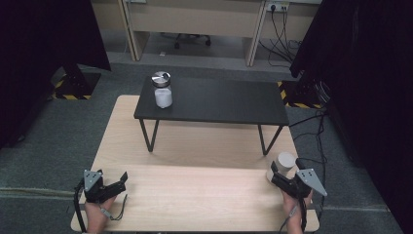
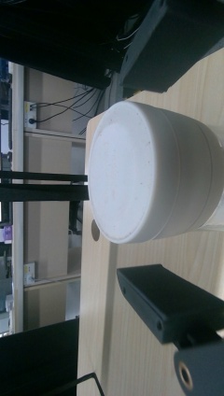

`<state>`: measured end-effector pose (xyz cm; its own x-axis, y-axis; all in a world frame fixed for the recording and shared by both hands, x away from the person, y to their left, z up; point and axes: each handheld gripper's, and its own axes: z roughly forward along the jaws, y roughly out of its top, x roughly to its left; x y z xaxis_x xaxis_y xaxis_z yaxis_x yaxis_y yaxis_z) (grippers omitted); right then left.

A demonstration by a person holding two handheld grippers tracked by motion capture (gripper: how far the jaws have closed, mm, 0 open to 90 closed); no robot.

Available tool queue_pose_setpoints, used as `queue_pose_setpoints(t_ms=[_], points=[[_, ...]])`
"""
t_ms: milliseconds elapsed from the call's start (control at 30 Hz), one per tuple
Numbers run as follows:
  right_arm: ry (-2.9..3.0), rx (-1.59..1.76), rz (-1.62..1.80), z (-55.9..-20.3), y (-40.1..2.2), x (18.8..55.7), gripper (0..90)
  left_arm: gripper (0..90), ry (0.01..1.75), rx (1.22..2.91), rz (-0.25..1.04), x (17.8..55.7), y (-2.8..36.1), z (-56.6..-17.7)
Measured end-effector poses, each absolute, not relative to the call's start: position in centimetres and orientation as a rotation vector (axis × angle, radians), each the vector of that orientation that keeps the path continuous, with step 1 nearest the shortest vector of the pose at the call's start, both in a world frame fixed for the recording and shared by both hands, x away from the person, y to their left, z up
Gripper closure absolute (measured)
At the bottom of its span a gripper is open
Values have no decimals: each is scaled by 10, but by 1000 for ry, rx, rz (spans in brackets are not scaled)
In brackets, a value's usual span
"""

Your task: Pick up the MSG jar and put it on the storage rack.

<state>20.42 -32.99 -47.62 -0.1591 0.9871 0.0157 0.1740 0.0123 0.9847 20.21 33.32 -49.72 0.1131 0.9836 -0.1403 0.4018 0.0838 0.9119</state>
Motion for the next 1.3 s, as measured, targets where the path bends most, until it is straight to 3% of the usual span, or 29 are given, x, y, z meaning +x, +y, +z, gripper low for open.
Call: queue_pose_setpoints(t_ms=[700,1300], points=[[1456,1311,1244,-477,-328,209,333,0,1455,1480,811,203,330,-496],[1468,1308,1223,-473,-325,208,338,0,1462,1477,813,204,329,-496]])
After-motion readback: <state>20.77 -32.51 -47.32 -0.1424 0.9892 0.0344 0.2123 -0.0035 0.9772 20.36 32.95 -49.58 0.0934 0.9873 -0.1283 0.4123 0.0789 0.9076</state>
